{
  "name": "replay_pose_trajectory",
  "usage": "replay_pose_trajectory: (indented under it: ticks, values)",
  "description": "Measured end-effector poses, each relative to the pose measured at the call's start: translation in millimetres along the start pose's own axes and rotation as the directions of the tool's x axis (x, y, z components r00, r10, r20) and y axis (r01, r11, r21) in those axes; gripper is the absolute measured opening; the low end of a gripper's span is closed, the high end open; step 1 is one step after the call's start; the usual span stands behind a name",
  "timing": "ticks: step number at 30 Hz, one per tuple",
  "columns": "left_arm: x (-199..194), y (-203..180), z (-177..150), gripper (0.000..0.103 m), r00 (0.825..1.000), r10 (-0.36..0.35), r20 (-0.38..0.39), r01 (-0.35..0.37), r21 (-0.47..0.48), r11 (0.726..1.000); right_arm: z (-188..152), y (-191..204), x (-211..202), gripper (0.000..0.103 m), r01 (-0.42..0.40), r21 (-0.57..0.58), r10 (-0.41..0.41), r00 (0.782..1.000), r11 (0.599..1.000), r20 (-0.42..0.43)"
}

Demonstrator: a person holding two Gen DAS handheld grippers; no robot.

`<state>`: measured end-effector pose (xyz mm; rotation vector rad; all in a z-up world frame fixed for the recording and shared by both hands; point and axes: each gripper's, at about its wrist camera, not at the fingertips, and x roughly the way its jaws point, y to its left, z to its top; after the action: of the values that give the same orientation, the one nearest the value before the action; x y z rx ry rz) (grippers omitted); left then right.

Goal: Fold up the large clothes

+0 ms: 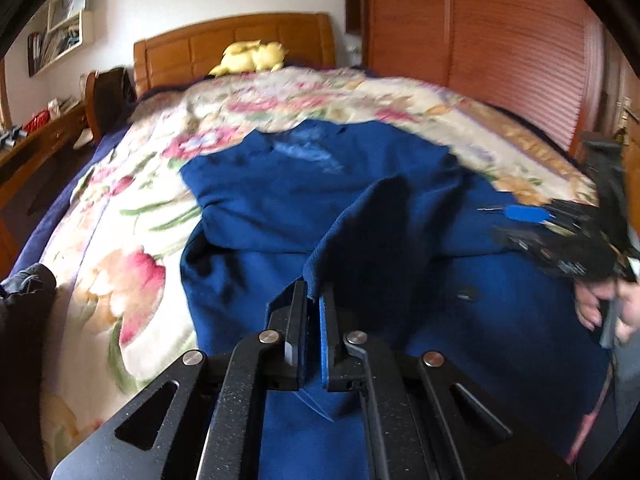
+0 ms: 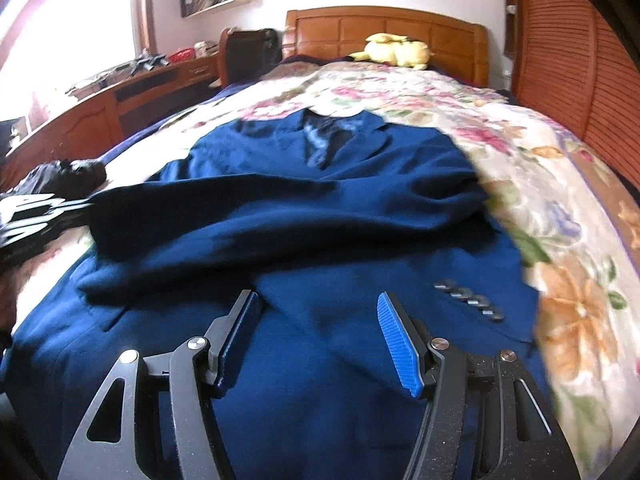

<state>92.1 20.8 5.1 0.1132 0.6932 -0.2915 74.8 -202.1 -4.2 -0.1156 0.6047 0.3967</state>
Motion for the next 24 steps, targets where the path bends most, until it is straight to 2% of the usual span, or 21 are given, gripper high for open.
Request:
replay_pose_trajectory:
  ticks: [3,7,13,17,20,24]
  values:
    - [-23,-19,-11,0.005,0.999,-0.032,0.031,0.031,0.019,0.999,-3,-17,-13,0.064,0.039,0.025,-0.039,0.999,0.999,0.025]
    - [-34,-41,-22,0.005,0.998,-0.061,0.034,0.06,0.042,0.997,-9,-33,-25,0.064,0.077,0.056,-0.079,0.996,0.995,0.043]
    - [-44,-60,-40,0.005,0.995,-0.093,0.02,0.092,0.055,0.994,-14,-29,-30,0.064,0.109,0.038,-0.111,0.993,0.993,0.044]
    - [-46,-73,-46,0.006,0.999,-0.038,0.011,0.037,0.087,0.996,-13,-27,-33,0.064,0.109,0.032,-0.11,0.993,0.994,0.049]
    - [-50,-72,-47,0.016,1.0,-0.031,0.006,0.03,0.078,0.997,-15,-27,-37,0.064,0.103,0.032,-0.105,0.993,0.994,0.054]
    - [-61,-70,-48,0.021,0.999,-0.028,0.021,0.026,0.066,0.997,-16,-26,-37,0.064,0.1,0.021,-0.101,0.993,0.995,0.054]
